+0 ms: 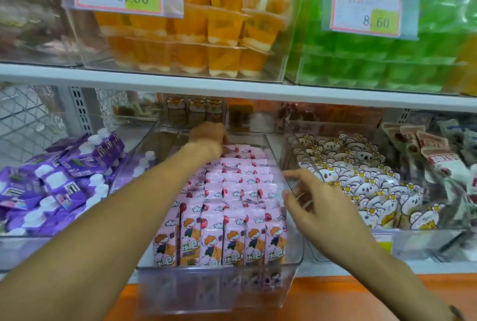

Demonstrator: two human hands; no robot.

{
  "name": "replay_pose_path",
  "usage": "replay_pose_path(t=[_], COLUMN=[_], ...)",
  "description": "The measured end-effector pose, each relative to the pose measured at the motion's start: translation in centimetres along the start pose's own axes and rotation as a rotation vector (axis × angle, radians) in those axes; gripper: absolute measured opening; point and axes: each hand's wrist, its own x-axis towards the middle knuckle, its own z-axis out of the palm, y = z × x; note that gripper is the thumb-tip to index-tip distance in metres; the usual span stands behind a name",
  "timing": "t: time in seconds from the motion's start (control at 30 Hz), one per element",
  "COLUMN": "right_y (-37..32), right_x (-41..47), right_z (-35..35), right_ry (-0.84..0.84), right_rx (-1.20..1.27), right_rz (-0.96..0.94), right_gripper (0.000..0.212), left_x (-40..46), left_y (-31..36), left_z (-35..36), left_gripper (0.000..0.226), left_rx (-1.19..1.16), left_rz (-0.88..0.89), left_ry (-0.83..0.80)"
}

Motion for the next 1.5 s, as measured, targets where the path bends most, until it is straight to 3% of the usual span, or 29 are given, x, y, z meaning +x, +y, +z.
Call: replay_pose_path(t=[0.2,0.3,0.4,0.5,0.6,0.7,0.8,0.87,0.97,1.17,1.37,1.5], right_y=[-0.1,-0.2,-0.6,-1.7,-3.8,-6.1,-7.9,-8.6,-9.0,-8.1,-8.0,-7.5], right_x=[0.0,0.1,0.2,0.3,0.5,0.1,-0.4,-0.4,-0.3,0.0,-0.2,0.0], right_z=[-0.1,-0.2,-0.3,-0.5,-0.4,-0.2,0.5,0.9,0.9,1.1,2.1,1.7], right_ry=[-0.02,-0.008,0.025,0.153,0.22,0.117,-0.179,-0.282,-0.28,-0.31,-0.075,-0.151], right_rx=[0.025,0.025,-0.008,-0.032,0.084,0.267,0.428,0.536,0.69,0.934,0.963,1.049], right_rz=[0.021,0.023,0.024,-0.031,-0.066,-0.075,-0.012,-0.003,0.04,0.384,0.42,0.356], right_gripper=[0.031,0.031,0.03,0.026,0.027,0.037,0.057,0.046,0.02,0.03,0.032,0.031], left_x=[0.1,-0.2,-2.0,-5.7,-10.6,-15.5,-19.0,-20.0,-20.5,-20.5,-20.9,-20.5], left_y=[0.6,0.3,0.1,0.0,0.2,0.6,1.1,1.2,0.9,0.2,0.8,0.7], left_z=[-0.8,-1.4,-2.0,-3.0,-4.3,-5.0,-4.9,-4.6,-4.2,-2.6,-1.4,-1.5], left_gripper=[0.012,0.01,0.014,0.02,0.011,0.003,0.005,0.01,0.011,0.02,0.045,0.039], left_rx=[-0.071,-0.301,-0.678,-0.876,-1.111,-1.228,-1.303,-1.334,-1.395,-1.17,-1.018,-1.086], left_rz=[0.013,-0.054,-0.12,-0.158,-0.162,-0.106,-0.057,-0.057,-0.067,0.024,0.129,0.175], left_ry=[0.111,0.17,0.259,0.41,0.5,0.518,0.525,0.486,0.453,0.325,0.253,0.244])
